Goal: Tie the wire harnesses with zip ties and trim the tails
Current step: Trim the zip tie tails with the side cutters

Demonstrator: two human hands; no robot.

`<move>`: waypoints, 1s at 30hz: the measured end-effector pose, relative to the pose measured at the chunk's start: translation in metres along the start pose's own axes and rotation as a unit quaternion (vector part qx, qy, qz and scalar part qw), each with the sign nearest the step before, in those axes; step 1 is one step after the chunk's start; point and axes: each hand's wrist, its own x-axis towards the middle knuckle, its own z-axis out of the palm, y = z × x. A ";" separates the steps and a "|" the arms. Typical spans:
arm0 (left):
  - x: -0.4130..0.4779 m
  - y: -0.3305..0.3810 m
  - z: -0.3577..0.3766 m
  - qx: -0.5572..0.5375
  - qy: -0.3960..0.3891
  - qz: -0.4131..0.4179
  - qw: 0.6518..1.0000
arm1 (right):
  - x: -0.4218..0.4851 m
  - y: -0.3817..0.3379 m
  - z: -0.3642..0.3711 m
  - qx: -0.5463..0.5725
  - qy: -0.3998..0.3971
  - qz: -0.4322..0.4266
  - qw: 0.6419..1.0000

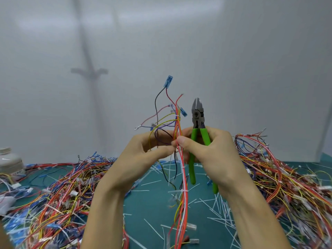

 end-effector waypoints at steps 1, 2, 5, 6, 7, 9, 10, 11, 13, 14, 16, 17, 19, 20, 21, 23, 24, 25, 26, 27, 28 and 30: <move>0.000 0.001 0.001 -0.002 -0.002 0.003 1.000 | 0.000 0.000 -0.001 0.005 -0.004 0.001 1.000; 0.000 0.001 0.002 -0.005 0.003 0.005 1.000 | 0.000 0.001 -0.001 0.007 -0.003 0.002 1.000; 0.004 -0.002 0.003 -0.016 0.046 -0.002 0.999 | 0.002 0.003 -0.004 0.002 0.008 0.011 1.000; 0.004 -0.004 0.002 -0.028 0.056 -0.007 0.998 | 0.003 0.005 -0.005 -0.002 0.008 0.015 1.000; 0.004 -0.004 0.001 -0.044 0.056 -0.010 0.997 | 0.004 0.007 -0.005 -0.008 0.006 0.017 1.000; 0.003 -0.004 0.002 -0.094 0.032 -0.017 0.995 | 0.005 0.009 -0.004 -0.022 -0.002 0.015 1.000; 0.002 -0.004 0.003 -0.130 0.016 -0.022 0.991 | 0.006 0.011 -0.004 -0.032 -0.005 0.013 0.999; 0.002 -0.004 0.004 -0.165 0.005 -0.028 0.986 | 0.006 0.011 -0.003 -0.043 -0.006 0.011 0.999; 0.004 -0.005 0.006 -0.202 0.006 -0.040 0.979 | 0.006 0.013 -0.003 -0.072 -0.003 0.007 0.997; 0.006 -0.005 0.007 -0.213 0.016 -0.050 0.976 | 0.006 0.013 -0.003 -0.093 0.003 0.001 0.996; 0.010 -0.004 0.010 -0.250 0.054 -0.082 0.963 | 0.005 0.011 -0.003 -0.135 0.027 -0.018 0.990; 0.013 -0.005 0.012 -0.270 0.082 -0.098 0.954 | 0.005 0.008 -0.003 -0.158 0.042 -0.029 0.986; 0.017 -0.005 0.016 -0.307 0.137 -0.120 0.934 | 0.003 0.002 -0.005 -0.211 0.056 -0.050 0.975; 0.019 -0.005 0.018 -0.326 0.162 -0.121 0.923 | 0.001 -0.002 -0.006 -0.236 0.056 -0.056 0.969; 0.020 -0.006 0.020 -0.344 0.185 -0.116 0.913 | -0.001 -0.005 -0.007 -0.255 0.053 -0.055 0.964; 0.022 -0.007 0.020 -0.360 0.228 -0.101 0.899 | -0.004 -0.011 -0.009 -0.280 0.045 -0.047 0.958; 0.022 -0.007 0.019 -0.357 0.244 -0.093 0.897 | -0.006 -0.014 -0.010 -0.289 0.040 -0.043 0.955; 0.022 -0.007 0.018 -0.352 0.254 -0.085 0.897 | -0.007 -0.016 -0.011 -0.300 0.035 -0.039 0.952; 0.022 -0.007 0.017 -0.348 0.259 -0.079 0.898 | -0.009 -0.018 -0.011 -0.314 0.028 -0.036 0.948; 0.021 -0.007 0.016 -0.347 0.261 -0.076 0.897 | -0.010 -0.018 -0.011 -0.334 0.017 -0.031 0.942; 0.021 -0.007 0.015 -0.348 0.262 -0.074 0.897 | -0.011 -0.018 -0.010 -0.358 0.003 -0.026 0.933; 0.020 -0.007 0.015 -0.345 0.261 -0.067 0.899 | -0.012 -0.017 -0.009 -0.407 -0.027 -0.016 0.913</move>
